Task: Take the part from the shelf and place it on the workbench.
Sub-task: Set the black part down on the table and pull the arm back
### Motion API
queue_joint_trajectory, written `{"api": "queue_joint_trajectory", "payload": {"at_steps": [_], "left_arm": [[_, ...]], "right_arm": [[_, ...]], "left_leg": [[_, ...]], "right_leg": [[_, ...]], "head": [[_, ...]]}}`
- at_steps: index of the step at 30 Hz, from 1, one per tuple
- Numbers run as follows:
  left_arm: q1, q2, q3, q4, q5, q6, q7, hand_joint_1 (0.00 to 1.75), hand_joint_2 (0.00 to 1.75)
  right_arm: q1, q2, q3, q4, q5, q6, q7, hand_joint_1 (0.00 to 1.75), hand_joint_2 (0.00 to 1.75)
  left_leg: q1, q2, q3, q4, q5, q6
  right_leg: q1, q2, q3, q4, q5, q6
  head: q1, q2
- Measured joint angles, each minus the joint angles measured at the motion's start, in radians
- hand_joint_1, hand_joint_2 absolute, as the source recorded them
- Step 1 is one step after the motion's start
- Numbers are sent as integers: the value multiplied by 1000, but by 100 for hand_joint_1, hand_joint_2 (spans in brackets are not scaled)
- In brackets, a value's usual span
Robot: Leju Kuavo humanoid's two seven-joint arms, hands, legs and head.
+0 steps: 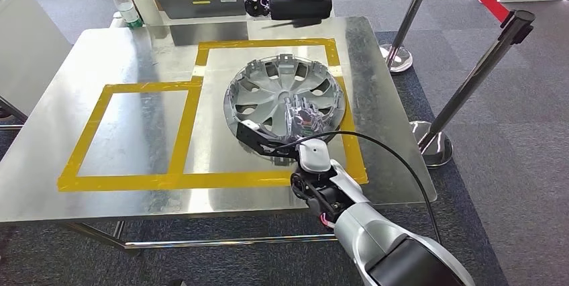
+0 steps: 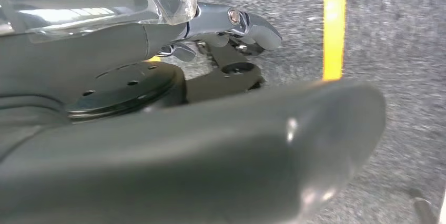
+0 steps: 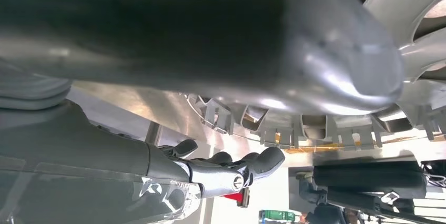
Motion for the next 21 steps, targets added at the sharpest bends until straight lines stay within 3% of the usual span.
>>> {"api": "queue_joint_trajectory", "payload": {"at_steps": [5, 13, 17, 21], "left_arm": [[0, 0, 0, 0, -9, 17, 42, 0, 0], [1, 0, 0, 0, -11, 13, 43, 0, 0], [3, 0, 1, 0, 2, 13, 36, 0, 0], [5, 0, 11, 0, 27, 17, 21, 0, 0]], "right_arm": [[1, 0, -85, -1, -68, -83, -108, 0, 0], [-14, -2, -307, -59, -159, -181, -323, 0, 0], [-46, -2, -384, -114, -147, -179, -368, 0, 0], [-92, -1, -387, -179, -181, -158, -370, 0, 0]], "left_leg": [[0, 0, 0, 0, 0, 0], [0, 0, 0, 0, 0, 0], [0, 0, 0, 0, 0, 0], [0, 0, 0, 0, 0, 0]], "right_leg": [[0, 0, 0, 0, 0, 0], [0, 0, 1, 0, 0, 0], [0, 0, 1, 0, 0, 0], [0, 0, 1, 0, 0, 0]], "head": [[0, 0], [0, 0], [0, 0], [0, 0]]}}
